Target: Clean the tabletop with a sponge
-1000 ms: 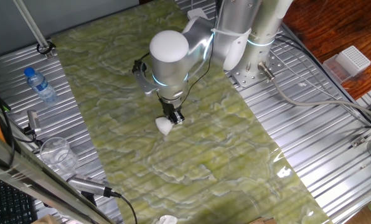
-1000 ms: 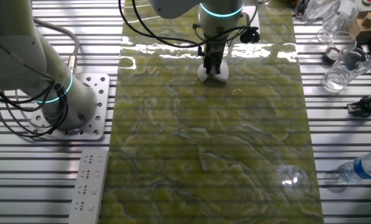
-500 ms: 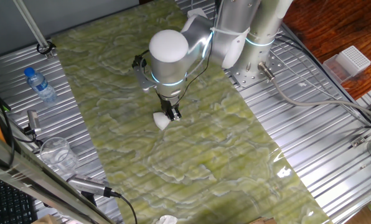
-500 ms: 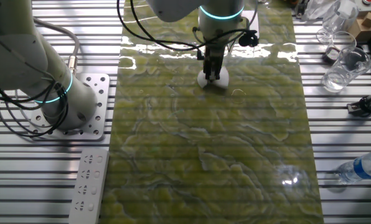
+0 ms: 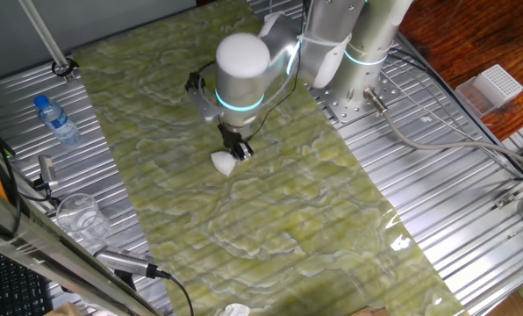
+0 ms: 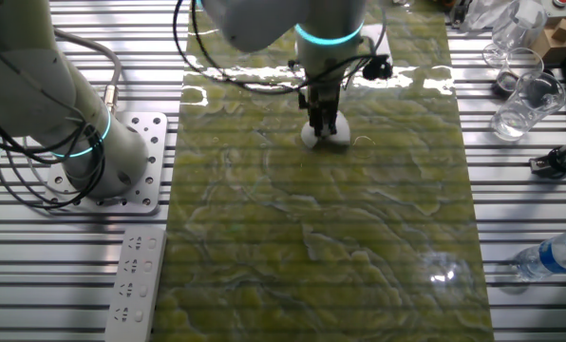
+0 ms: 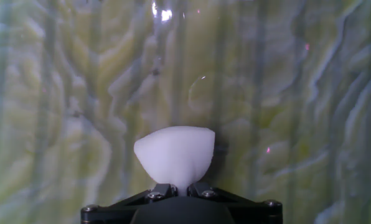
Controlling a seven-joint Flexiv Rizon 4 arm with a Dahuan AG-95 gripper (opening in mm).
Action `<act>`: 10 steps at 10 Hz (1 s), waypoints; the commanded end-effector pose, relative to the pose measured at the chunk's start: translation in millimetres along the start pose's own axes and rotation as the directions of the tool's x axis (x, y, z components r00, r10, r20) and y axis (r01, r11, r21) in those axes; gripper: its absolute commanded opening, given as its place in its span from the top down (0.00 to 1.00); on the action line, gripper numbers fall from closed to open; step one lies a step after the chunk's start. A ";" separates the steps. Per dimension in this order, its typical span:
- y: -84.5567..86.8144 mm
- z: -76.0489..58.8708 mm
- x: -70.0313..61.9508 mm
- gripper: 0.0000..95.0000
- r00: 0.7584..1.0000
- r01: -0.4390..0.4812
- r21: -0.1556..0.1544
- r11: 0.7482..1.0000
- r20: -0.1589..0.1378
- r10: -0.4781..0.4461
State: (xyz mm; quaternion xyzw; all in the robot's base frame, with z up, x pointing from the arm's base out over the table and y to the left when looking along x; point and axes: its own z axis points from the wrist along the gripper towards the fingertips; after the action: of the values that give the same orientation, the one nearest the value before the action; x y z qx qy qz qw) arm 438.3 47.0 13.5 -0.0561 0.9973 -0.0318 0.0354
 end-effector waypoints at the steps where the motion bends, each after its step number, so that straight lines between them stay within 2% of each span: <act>1: -3.4 -1.1 -4.9 1.00 1.000 -0.004 -0.010 1.000 -0.022 0.004; 5: -29.4 5.7 -14.6 1.00 0.999 0.035 -0.007 0.999 -0.024 -0.036; 6: -33.7 6.0 -17.5 1.00 0.999 0.037 -0.014 0.999 -0.026 -0.038; 7: -36.9 2.2 -20.8 1.00 0.999 0.020 -0.047 0.999 -0.042 -0.022; 10: -47.4 1.3 -26.3 1.00 0.998 0.052 -0.035 0.998 -0.038 -0.053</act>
State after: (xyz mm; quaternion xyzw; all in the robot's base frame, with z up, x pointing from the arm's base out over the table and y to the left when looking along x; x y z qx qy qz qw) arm 468.7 0.2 22.3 -0.0785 0.9969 -0.0093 0.0061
